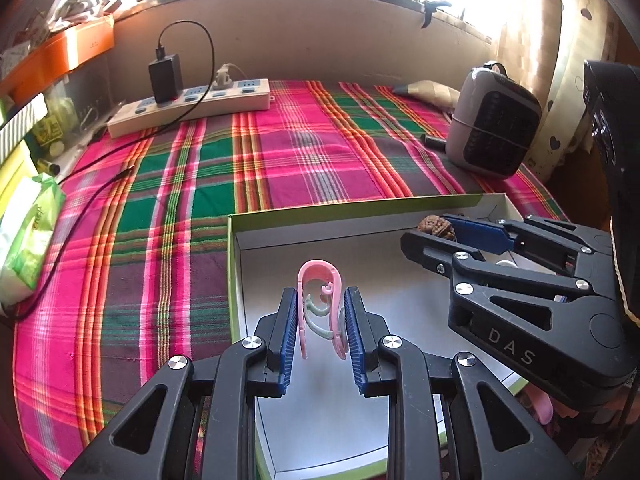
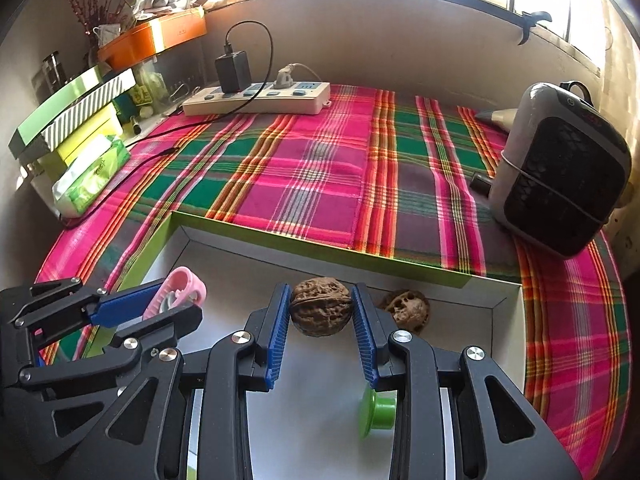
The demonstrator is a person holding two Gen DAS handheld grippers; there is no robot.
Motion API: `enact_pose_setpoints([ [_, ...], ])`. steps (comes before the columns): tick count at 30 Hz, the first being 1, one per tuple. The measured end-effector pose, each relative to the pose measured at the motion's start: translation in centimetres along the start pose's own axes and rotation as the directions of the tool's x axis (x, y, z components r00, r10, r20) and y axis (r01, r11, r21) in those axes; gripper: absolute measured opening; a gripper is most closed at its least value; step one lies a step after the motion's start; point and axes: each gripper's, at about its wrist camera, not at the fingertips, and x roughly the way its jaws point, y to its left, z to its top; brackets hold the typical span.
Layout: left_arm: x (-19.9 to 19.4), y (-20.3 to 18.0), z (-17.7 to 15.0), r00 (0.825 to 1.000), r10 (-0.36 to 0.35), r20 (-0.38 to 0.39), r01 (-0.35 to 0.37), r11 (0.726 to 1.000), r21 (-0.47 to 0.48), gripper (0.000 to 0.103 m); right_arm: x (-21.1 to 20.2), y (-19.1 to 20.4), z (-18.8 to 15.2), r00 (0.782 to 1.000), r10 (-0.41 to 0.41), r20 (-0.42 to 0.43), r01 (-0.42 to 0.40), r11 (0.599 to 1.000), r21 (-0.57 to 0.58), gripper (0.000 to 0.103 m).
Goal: Organize objects
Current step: 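Lower the walnut beside the other walnut while the left gripper lowers the pink clip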
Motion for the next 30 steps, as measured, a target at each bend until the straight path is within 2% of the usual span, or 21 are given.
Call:
enact_pose_setpoints([
  [30, 1.3, -0.3, 0.1, 0.999, 0.038, -0.008, -0.038, 0.998, 0.045, 0.022, 1.7, 0.0, 0.5, 0.998, -0.050, -0.048, 0.049, 0.999, -0.017, 0.033],
])
